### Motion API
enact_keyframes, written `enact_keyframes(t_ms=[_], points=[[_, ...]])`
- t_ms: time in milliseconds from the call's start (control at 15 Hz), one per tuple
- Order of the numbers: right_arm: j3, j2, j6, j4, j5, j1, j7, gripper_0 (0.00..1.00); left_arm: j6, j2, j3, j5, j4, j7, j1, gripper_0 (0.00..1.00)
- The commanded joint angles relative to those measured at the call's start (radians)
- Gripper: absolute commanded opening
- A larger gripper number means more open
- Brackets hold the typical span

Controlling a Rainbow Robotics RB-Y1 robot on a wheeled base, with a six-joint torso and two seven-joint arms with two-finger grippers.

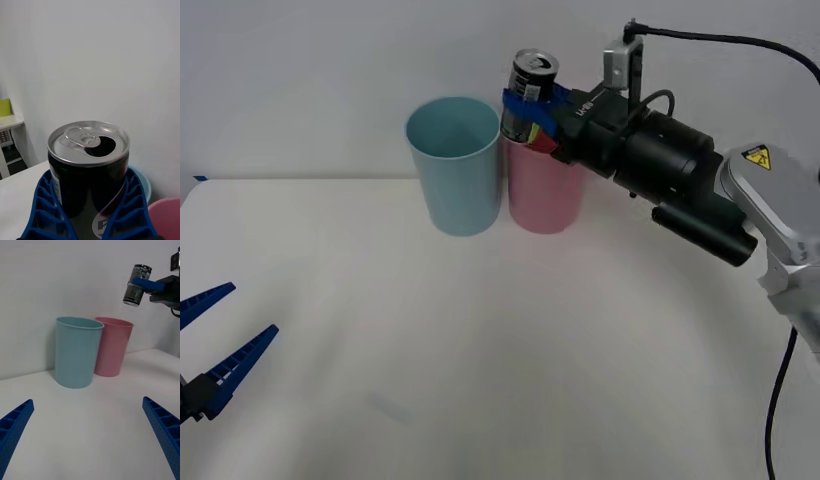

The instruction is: Grasp the object on the table and drop it into the matching bin: aluminum can to the light blue bin, PET bottle to the pink bin.

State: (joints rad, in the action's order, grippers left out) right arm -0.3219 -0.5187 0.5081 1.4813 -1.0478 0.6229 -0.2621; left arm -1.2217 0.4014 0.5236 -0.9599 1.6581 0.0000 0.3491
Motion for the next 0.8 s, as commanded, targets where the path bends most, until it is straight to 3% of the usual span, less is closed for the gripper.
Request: enact_keyframes(t_ms=[67,333,533,800], points=[[-0.023,0.042,0.0,-0.139,-0.02,0.116,0.012,0.0,0.0,0.0,0.0,0.0,0.0,0.0,0.0,1.0],[-0.042,0.12,-0.031,-0.331,-0.049,0.248,0.031,0.0,0.0,0.0,0.0,0.0,0.0,0.0,0.0,1.0],[-0.14,0.132,-0.181,-0.363,-0.026,0.296,0.035,0.0,0.0,0.0,0.0,0.0,0.0,0.0,0.0,1.0],[-0.178,0.189,-0.252,-0.452,-0.021,0.356,0.046,0.0,0.0,0.0,0.0,0.0,0.0,0.0,0.0,1.0]])
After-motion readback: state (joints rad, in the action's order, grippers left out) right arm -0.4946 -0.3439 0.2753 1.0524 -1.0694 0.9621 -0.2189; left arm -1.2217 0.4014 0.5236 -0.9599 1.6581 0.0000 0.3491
